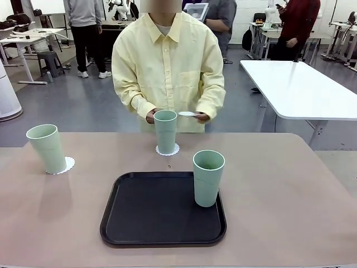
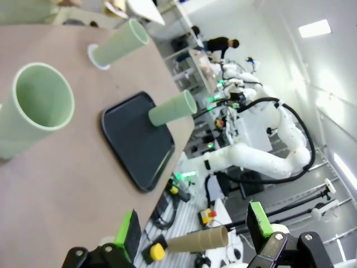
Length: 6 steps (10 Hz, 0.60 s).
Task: Place coasters on the table and set cups on them.
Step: Take one Reusable plastic cup from the Flat Tray and place it on a coaster set by the human.
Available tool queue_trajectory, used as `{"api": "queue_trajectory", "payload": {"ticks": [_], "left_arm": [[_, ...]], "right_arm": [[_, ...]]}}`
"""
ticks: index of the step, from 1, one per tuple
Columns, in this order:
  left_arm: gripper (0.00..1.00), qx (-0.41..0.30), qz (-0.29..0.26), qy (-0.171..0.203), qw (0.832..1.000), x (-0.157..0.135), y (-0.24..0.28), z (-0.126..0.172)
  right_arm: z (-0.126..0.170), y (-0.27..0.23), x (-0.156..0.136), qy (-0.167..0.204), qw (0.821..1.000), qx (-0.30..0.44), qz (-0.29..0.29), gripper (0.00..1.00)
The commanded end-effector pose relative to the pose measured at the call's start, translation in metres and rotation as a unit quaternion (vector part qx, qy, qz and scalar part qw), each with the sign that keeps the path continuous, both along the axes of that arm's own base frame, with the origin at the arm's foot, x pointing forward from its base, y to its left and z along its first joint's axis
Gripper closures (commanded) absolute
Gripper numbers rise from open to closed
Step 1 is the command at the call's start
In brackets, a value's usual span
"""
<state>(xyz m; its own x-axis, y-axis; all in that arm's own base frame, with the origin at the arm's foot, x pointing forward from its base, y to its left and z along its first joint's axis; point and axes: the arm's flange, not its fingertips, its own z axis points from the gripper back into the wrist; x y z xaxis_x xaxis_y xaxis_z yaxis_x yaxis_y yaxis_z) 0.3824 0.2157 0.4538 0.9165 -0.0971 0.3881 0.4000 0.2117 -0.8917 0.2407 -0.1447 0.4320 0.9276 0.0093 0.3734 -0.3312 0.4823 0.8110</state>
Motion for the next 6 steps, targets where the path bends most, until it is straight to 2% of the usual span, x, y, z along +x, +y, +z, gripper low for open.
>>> {"api": "queue_trajectory", "payload": {"ticks": [1,6], "left_arm": [[0.0,-0.007,0.003,-0.003,1.0,-0.0002,0.0007,0.0015],[0.0,-0.007,0.003,-0.003,1.0,-0.0002,0.0007,0.0015]], "right_arm": [[0.0001,0.0004,0.0008,-0.002,1.0,0.006,0.002,0.0],[0.0001,0.0004,0.0008,-0.002,1.0,0.006,0.002,0.0]]}}
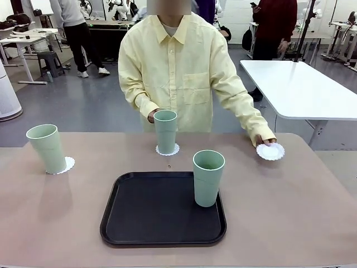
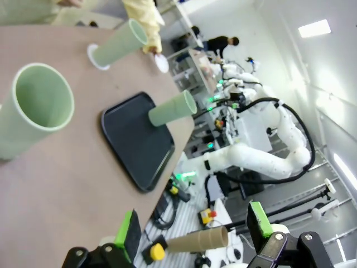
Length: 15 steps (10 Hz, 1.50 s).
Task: Place coasters on the table and set cups on them.
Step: Take one Reusable plastic cup from the Flat Tray and place it on a coaster set by the human.
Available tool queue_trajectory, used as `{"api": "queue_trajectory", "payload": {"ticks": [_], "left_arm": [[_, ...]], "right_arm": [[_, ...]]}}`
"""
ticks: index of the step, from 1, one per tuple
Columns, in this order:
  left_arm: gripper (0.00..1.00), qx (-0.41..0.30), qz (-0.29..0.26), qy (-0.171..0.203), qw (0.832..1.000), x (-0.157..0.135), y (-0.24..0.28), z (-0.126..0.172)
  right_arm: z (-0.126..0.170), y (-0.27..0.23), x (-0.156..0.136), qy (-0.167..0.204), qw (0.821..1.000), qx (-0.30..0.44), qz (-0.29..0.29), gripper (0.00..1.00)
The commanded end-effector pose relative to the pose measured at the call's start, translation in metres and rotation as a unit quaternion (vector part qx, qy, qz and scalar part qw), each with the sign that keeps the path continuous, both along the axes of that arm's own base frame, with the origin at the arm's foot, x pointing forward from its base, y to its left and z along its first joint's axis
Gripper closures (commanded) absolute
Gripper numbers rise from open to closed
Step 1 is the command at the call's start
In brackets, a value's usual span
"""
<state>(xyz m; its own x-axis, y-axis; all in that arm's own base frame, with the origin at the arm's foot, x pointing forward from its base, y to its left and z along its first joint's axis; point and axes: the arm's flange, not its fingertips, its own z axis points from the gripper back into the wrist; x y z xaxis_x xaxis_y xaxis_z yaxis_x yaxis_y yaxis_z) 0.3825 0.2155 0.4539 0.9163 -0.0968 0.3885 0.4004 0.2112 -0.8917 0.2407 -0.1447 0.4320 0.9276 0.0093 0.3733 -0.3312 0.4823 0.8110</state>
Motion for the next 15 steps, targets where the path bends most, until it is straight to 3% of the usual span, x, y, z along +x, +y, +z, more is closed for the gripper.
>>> {"api": "queue_trajectory", "payload": {"ticks": [1,11,13,14,15], "left_arm": [[0.0,-0.007,0.003,-0.003,1.0,0.0,0.001,0.001],[0.0,-0.007,0.003,-0.003,1.0,0.0,0.001,0.001],[0.0,-0.007,0.003,-0.003,1.0,0.0,0.001,0.001],[0.0,-0.007,0.003,-0.003,1.0,0.0,0.001,0.001],[0.0,-0.007,0.003,-0.003,1.0,0.0,0.001,0.001]], "right_arm": [[0.0,0.0,0.001,-0.002,1.0,0.006,0.002,0.0],[0.0,0.0,0.0,0.0,1.0,0.0,0.0,0.0],[0.032,0.007,0.044,0.002,0.997,-0.072,-0.01,0.0],[0.054,0.013,0.073,-0.038,0.994,-0.102,-0.005,0.0],[0.078,0.027,0.098,-0.119,0.979,-0.163,0.026,0.0]]}}
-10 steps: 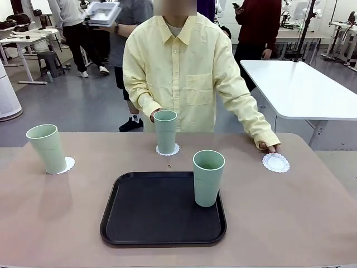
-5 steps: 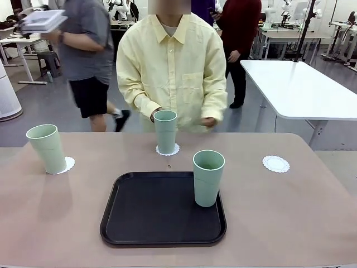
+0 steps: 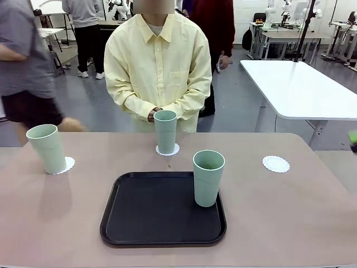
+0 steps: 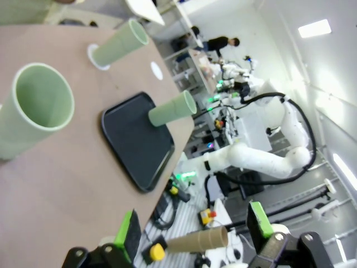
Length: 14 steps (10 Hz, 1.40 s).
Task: Place coasters on the table and set cups on them.
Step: Take one Reusable plastic cup from the Flat Tray and place it on a coaster set by the human.
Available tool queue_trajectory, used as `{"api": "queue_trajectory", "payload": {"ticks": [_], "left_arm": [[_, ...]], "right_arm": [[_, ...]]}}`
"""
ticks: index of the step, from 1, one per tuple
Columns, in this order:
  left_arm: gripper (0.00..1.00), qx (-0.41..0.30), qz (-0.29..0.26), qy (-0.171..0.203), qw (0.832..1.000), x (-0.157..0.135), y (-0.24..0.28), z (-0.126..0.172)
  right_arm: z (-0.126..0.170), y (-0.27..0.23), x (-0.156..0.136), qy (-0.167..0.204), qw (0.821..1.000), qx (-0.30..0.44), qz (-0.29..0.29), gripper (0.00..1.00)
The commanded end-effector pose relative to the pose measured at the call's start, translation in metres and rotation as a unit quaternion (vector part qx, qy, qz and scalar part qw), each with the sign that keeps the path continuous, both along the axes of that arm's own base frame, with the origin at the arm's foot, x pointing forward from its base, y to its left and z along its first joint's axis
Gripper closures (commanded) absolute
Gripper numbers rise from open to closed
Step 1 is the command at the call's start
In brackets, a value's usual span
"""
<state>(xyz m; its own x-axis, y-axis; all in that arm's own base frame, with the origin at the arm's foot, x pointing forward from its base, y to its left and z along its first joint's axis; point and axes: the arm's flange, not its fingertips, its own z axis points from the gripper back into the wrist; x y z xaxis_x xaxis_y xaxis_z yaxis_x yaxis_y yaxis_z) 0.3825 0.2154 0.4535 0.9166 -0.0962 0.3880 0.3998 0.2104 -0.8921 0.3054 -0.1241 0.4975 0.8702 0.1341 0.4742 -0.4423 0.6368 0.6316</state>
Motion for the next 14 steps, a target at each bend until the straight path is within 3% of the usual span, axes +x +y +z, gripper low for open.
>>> {"api": "queue_trajectory", "payload": {"ticks": [1,2,5,7,9,10,11,14], "left_arm": [[0.0,-0.006,0.003,-0.003,1.0,0.0,0.001,0.002],[0.0,-0.006,0.003,-0.003,1.0,0.0,0.001,0.002],[0.0,-0.006,0.003,-0.003,1.0,0.0,0.001,0.002],[0.0,-0.006,0.003,-0.003,1.0,0.0,0.001,0.002],[0.0,-0.006,0.003,-0.003,1.0,0.0,0.001,0.002],[0.0,-0.006,0.003,-0.003,1.0,0.0,0.001,0.002],[0.0,-0.006,0.003,-0.003,1.0,0.0,0.001,0.002],[0.0,-0.006,0.003,-0.003,1.0,0.0,0.001,0.002]], "right_arm": [[0.026,0.026,0.044,-0.088,0.99,-0.081,0.074,0.0],[0.032,0.048,0.049,-0.124,0.982,-0.106,0.099,0.0],[0.022,0.126,0.06,-0.153,0.934,-0.205,0.25,0.0],[0.009,0.17,0.054,-0.195,0.911,-0.245,0.269,0.0],[-0.011,0.204,0.043,-0.211,0.882,-0.285,0.311,0.0],[-0.019,0.208,0.042,-0.2,0.882,-0.292,0.31,0.0],[0.003,0.199,0.05,-0.191,0.897,-0.258,0.305,0.0],[0.003,0.199,0.05,-0.191,0.897,-0.258,0.305,0.0]]}}
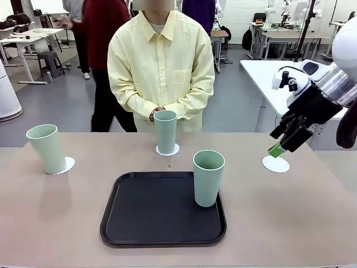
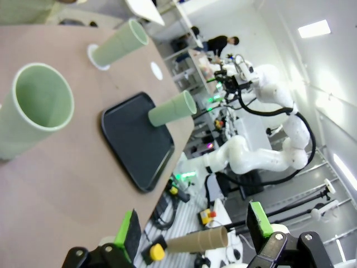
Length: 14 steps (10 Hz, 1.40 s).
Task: Place coasters on the table and set cups on them.
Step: Take one Reusable plastic cup from the Flat Tray and place it on a coaster set by the human.
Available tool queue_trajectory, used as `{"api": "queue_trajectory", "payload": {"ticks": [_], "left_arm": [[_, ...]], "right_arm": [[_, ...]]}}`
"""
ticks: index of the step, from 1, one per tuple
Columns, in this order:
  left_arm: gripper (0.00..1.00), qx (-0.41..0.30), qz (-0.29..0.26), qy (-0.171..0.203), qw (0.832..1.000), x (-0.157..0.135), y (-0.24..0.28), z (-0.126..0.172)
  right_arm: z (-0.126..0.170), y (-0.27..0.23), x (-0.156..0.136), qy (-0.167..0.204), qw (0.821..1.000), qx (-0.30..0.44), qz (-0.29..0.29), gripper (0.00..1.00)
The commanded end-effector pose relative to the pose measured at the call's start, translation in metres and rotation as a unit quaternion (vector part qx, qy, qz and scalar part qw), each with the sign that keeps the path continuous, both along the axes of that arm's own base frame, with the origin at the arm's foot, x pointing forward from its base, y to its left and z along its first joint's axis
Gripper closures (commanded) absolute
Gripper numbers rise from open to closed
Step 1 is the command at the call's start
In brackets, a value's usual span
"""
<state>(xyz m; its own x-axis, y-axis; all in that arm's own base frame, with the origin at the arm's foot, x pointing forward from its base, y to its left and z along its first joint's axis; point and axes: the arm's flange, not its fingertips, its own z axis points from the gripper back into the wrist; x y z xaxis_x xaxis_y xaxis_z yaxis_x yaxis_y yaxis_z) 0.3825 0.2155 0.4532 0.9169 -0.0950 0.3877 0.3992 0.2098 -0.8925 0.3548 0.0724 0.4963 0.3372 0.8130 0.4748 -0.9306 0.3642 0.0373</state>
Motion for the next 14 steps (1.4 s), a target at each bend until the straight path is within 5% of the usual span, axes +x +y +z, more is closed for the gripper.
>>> {"api": "queue_trajectory", "payload": {"ticks": [1,3,5,7,10,11,14], "left_arm": [[0.0,-0.006,0.002,-0.003,1.0,0.0,0.001,0.002],[0.0,-0.006,0.002,-0.003,1.0,0.0,0.001,0.002],[0.0,-0.006,0.002,-0.003,1.0,0.0,0.001,0.002],[0.0,-0.006,0.002,-0.003,1.0,0.0,0.001,0.002],[0.0,-0.006,0.002,-0.003,1.0,0.0,0.001,0.002],[0.0,-0.006,0.002,-0.003,1.0,0.0,0.001,0.002],[0.0,-0.006,0.002,-0.003,1.0,0.0,0.001,0.002]], "right_arm": [[-0.002,0.004,-0.001,0.0,1.0,-0.004,0.003,0.0],[-0.037,-0.021,0.039,-0.019,0.987,0.14,0.076,0.0],[-0.074,-0.019,0.062,-0.022,0.963,0.21,0.168,0.0],[-0.102,-0.023,0.076,-0.056,0.945,0.258,0.191,0.0],[-0.127,-0.019,0.079,-0.019,0.951,0.262,0.166,0.0],[-0.118,-0.02,0.067,-0.054,0.944,0.261,0.195,0.0],[-0.118,-0.02,0.067,-0.054,0.944,0.261,0.195,0.0]]}}
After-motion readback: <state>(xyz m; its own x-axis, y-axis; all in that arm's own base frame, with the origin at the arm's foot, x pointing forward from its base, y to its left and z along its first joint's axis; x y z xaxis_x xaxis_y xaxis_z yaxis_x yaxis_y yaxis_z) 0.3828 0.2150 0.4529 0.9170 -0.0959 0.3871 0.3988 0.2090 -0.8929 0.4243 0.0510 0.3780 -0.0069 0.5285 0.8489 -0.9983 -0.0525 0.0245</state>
